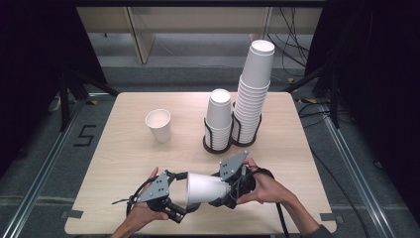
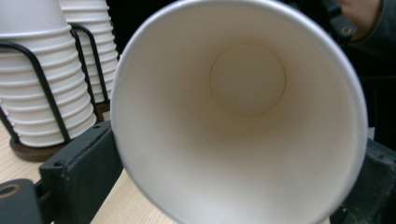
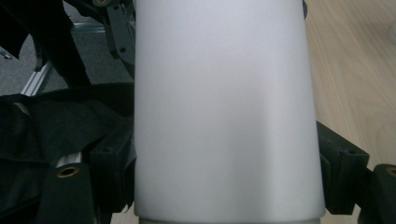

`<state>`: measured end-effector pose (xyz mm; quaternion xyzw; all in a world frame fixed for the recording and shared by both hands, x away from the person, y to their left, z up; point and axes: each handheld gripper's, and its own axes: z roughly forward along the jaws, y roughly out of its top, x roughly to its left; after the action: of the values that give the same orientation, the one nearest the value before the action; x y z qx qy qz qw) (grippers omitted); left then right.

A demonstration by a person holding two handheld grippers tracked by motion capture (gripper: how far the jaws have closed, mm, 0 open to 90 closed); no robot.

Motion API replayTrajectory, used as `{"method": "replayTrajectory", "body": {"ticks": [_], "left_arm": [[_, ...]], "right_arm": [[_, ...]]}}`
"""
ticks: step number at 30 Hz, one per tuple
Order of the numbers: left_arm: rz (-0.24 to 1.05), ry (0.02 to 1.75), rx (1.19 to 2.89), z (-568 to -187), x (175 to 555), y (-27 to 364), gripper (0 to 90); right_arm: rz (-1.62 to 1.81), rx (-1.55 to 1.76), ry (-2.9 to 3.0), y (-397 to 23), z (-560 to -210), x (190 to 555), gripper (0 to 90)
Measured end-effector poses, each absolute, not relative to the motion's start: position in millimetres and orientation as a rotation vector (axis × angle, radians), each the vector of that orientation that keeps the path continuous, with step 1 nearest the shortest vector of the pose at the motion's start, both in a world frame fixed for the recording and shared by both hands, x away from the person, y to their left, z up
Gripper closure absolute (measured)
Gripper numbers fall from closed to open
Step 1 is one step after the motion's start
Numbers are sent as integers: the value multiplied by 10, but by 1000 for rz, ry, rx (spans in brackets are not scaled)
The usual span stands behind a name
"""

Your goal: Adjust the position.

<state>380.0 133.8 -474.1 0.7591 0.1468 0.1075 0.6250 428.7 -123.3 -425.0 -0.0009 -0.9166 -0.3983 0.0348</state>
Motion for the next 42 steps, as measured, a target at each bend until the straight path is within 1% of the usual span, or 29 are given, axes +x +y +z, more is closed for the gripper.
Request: {"method": "replayTrajectory", "body": {"ticks": [5,10,13,17,22,26,28,30,31,32,34,37,40,42], "left_arm": [[223,345,1695,-4743,3801,1339,44],[175,351,1714,-4730,3835,1383,86],[191,334,1739,-4715,3831,1371,104],[220,359,1754,-4696,3824,1360,118],[233,376,1770,-4674,3814,1355,127],[248,383,1797,-4630,3810,1346,128],[251,382,1810,-4622,3805,1344,128],[243,380,1815,-4629,3812,1339,128],[240,380,1820,-4630,3814,1338,128],[240,387,1834,-4625,3810,1341,128],[238,389,1846,-4626,3808,1328,125],[233,407,1808,-4634,3795,1318,97],[208,443,1654,-4629,3795,1334,64],[208,464,1598,-4624,3791,1323,18]], "right_arm": [[-1247,8,-2805,-1223,-4276,4298,239],[-1234,-12,-2801,-1229,-4298,4296,242],[-1215,-16,-2814,-1225,-4314,4294,234],[-1160,-102,-2880,-1221,-4334,4289,183],[-1131,-127,-2941,-1242,-4329,4279,190],[-1065,-134,-3027,-1202,-4322,4220,172],[-1044,-99,-3056,-1185,-4321,4210,198],[-1019,-55,-3103,-1168,-4338,4212,200],[-996,-88,-3107,-1167,-4340,4185,215],[-996,-31,-3123,-1154,-4354,4200,235],[-961,-43,-3133,-1148,-4362,4175,244],[-961,16,-3144,-1136,-4402,4188,250],[-1113,-58,-3019,-1202,-4414,4212,252],[-1228,-58,-2938,-1241,-4412,4238,254]]}}
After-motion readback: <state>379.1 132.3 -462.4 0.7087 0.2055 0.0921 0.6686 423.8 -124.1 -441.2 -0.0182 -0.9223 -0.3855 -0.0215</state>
